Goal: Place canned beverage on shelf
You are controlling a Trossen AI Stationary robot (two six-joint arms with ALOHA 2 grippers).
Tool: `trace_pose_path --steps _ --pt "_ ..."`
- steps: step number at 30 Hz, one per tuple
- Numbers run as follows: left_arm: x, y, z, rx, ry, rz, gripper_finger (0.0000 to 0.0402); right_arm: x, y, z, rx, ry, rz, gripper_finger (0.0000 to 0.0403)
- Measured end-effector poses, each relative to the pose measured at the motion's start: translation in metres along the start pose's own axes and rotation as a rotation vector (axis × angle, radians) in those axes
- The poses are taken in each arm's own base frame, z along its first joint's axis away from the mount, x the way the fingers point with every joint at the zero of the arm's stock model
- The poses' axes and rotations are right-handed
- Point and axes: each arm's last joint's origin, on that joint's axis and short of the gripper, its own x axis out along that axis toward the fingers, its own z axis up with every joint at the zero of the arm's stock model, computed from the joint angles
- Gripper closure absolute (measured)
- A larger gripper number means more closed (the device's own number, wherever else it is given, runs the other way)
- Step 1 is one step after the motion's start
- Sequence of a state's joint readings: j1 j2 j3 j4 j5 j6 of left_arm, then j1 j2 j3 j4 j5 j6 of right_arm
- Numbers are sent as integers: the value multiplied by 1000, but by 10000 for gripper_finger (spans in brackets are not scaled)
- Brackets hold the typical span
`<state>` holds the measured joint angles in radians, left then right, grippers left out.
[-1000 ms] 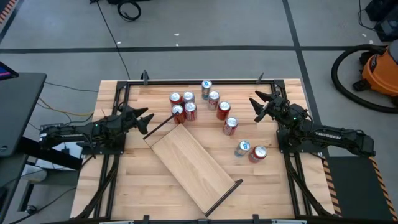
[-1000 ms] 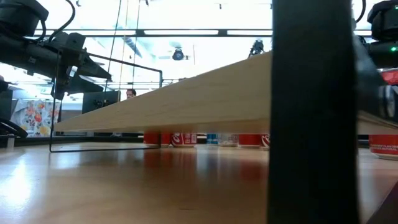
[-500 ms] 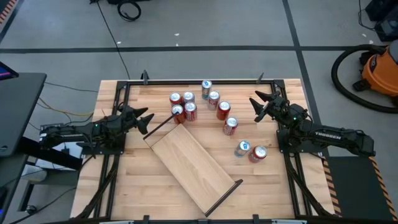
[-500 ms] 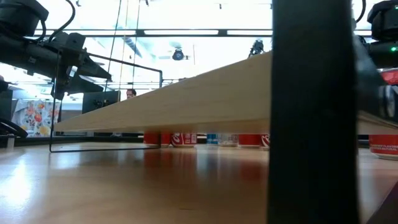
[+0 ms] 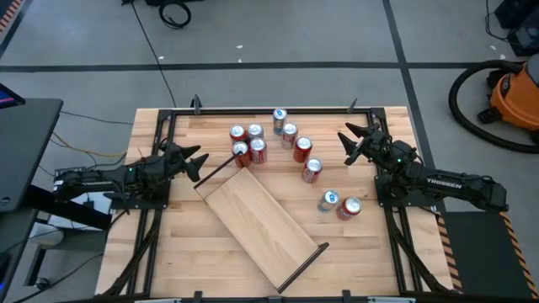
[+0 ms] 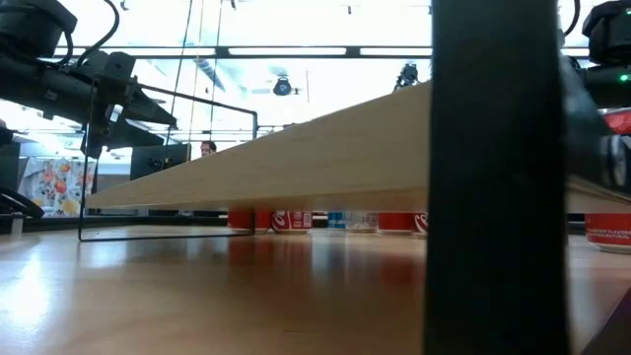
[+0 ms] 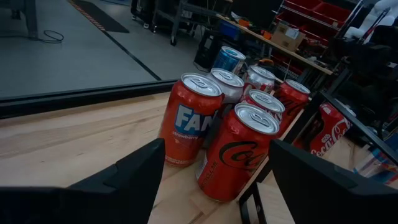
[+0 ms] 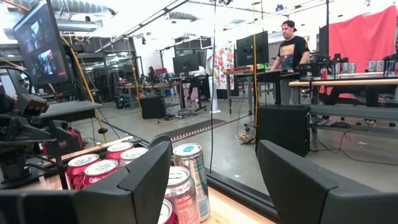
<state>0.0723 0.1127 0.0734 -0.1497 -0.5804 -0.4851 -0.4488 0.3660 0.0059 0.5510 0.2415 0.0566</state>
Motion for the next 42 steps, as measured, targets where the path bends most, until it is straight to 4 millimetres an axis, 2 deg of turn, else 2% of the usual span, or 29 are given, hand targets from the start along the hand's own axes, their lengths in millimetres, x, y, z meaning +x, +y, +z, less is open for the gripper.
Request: trace_pose_path --steps 17,23,32,42 --pt "0 0 0 -1 0 0 104 0 0 0 0 0 0 151" --pt "0 -4 7 -123 -65 -36 104 0 0 0 0 0 0 151" --pt "-1 -5 12 -80 -114 -43 104 0 -1 1 4 -12 -24 151" --pt "0 -4 11 -93 -111 -25 104 0 -1 7 112 -70 -35 151"
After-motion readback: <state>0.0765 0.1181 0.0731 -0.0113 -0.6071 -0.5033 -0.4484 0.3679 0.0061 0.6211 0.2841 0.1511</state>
